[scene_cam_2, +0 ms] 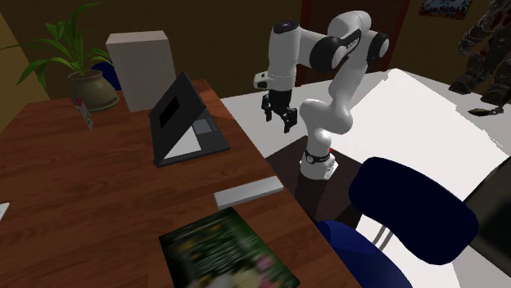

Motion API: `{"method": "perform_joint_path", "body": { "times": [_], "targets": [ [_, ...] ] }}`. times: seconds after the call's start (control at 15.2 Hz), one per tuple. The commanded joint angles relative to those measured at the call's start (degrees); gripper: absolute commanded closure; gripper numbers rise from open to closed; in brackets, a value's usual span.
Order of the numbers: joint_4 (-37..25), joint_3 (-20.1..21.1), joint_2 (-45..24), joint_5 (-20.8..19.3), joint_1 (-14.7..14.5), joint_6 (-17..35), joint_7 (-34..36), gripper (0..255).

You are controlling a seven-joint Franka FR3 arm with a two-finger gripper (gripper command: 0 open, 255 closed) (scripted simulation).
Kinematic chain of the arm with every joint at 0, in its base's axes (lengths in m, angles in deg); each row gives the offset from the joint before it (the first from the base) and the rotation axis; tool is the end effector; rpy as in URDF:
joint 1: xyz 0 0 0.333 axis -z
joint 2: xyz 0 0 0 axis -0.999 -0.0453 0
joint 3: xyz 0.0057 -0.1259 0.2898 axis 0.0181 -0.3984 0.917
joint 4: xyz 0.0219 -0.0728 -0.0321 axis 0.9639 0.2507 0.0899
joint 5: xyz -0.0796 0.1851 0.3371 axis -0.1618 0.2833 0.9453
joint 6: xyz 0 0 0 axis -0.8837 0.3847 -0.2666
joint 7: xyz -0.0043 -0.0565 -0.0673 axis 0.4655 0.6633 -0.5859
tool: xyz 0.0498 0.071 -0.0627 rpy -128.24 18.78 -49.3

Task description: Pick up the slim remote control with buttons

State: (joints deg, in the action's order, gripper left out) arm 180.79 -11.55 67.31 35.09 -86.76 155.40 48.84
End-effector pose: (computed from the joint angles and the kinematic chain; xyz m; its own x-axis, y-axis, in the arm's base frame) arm 0.3113 -0.0007 0.5496 0.9974 -0.0175 -0.0692 -0.0116 -0.9964 0.0842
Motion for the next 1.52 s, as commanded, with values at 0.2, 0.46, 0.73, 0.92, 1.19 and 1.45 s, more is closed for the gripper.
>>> {"method": "perform_joint_path", "body": {
  "times": [0.2,0.46,0.73,0.92,1.19,1.45],
  "targets": [
    [-2.4,1.7,-5.8,1.6,-0.3,3.9,3.0,0],
    [-6.6,3.7,-13.8,3.1,-0.5,8.5,6.8,0],
    [-11.9,5.5,-22.0,3.8,-0.6,12.2,10.5,0],
    [-16.7,6.7,-28.1,3.9,-0.7,14.3,13.2,0],
    [-24.0,8.0,-36.5,3.5,-0.9,16.2,16.8,0],
    [-28.2,8.6,-41.5,2.9,-1.2,17.5,18.8,0]
  ]
}}
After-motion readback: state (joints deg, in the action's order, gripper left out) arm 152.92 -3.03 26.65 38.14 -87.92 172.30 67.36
